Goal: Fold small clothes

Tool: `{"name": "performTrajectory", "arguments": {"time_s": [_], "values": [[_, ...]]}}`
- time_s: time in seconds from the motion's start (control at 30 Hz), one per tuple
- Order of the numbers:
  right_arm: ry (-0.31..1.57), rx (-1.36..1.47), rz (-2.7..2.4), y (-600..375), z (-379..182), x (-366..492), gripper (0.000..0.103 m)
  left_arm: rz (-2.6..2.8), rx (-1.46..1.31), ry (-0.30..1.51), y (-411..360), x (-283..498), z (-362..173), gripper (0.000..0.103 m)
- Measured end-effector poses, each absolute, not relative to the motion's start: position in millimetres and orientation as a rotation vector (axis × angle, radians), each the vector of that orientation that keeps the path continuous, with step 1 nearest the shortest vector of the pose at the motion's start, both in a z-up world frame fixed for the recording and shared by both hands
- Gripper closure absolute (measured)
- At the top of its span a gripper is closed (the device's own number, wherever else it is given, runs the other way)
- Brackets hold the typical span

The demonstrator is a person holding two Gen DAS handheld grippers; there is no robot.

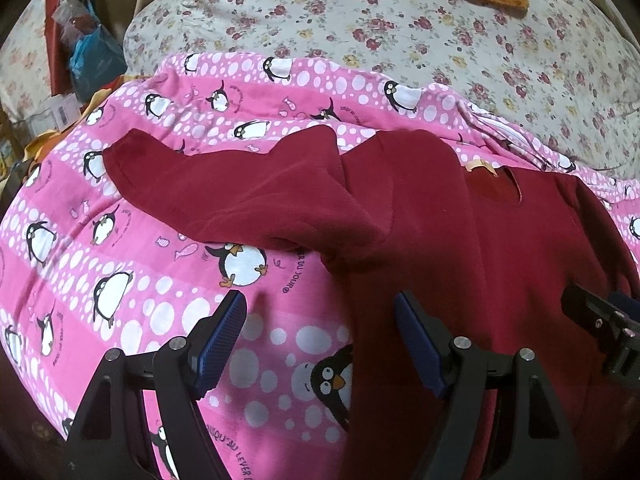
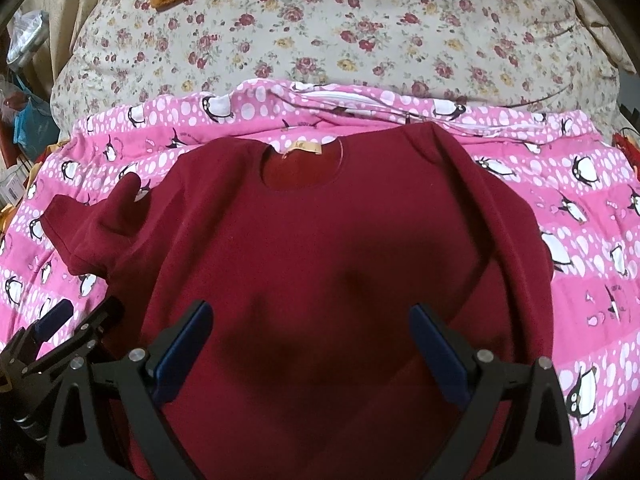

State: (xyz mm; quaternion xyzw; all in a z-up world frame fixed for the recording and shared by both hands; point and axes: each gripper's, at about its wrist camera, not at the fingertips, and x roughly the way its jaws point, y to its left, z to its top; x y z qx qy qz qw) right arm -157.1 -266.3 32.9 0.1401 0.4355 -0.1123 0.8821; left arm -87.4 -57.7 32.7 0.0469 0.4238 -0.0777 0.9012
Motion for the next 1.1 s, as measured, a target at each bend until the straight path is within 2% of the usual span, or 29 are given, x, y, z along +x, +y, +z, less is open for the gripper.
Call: {"name": "performTrajectory", "arguments": {"time_s": [1.1], "values": [[0.918, 0.292, -0.238, -271.5, 26.7, -152.4, 0.003, -0.162, 0.095, 0.875, -57.2, -86.3, 33.3, 0.045]]}}
